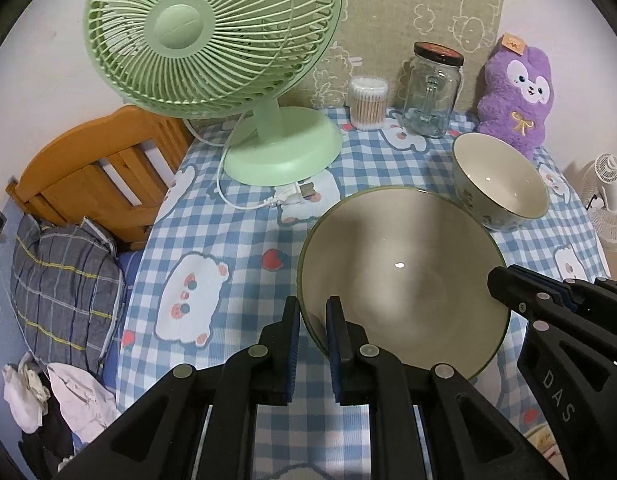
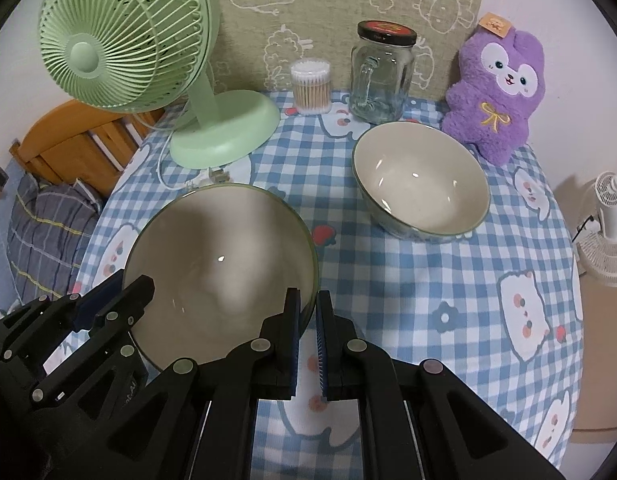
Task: Organize plates and bowls
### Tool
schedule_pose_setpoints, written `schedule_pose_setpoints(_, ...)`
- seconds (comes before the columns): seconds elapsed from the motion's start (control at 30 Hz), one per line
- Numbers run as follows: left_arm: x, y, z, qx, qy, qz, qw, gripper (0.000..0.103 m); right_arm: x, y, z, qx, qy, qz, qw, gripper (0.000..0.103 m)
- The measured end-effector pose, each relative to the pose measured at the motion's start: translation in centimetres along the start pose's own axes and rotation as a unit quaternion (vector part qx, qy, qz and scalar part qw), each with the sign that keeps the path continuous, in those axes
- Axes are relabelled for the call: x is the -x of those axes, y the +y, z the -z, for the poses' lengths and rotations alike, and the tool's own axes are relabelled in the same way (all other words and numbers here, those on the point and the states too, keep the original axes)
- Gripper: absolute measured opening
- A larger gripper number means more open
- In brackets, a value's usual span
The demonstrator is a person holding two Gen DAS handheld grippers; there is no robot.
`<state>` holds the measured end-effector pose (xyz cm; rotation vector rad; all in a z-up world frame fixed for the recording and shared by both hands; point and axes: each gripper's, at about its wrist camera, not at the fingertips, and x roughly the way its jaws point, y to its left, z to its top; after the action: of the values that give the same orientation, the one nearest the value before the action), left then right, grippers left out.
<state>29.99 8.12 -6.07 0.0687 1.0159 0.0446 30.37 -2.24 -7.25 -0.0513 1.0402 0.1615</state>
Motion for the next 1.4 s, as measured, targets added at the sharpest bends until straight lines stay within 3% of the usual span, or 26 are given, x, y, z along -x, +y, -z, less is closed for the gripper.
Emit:
schedule_pose_setpoints(0.3, 2.5, 0.7, 1.9, 0.007, -0.005, 0.012, 0.9999, 0.010, 2.2, 0.3, 2.0, -0.003, -0.001, -0.017, 1.000, 0.009)
schedule_pose_setpoints(0.93, 7.7, 1.1, 6.0, 0.014, -0.026, 0.007, 0.9996, 0.010, 7.7, 1.9, 6.3, 0.023, -0.025, -0.008, 0.999, 0.009)
schedule_pose_setpoints(1.4, 10.4, 2.5, 9.1, 0.029, -0.018, 0.018, 0.9992, 0.009, 10.2, 3.5, 9.9, 0.039, -0.021, -0.016, 0.999, 0.009)
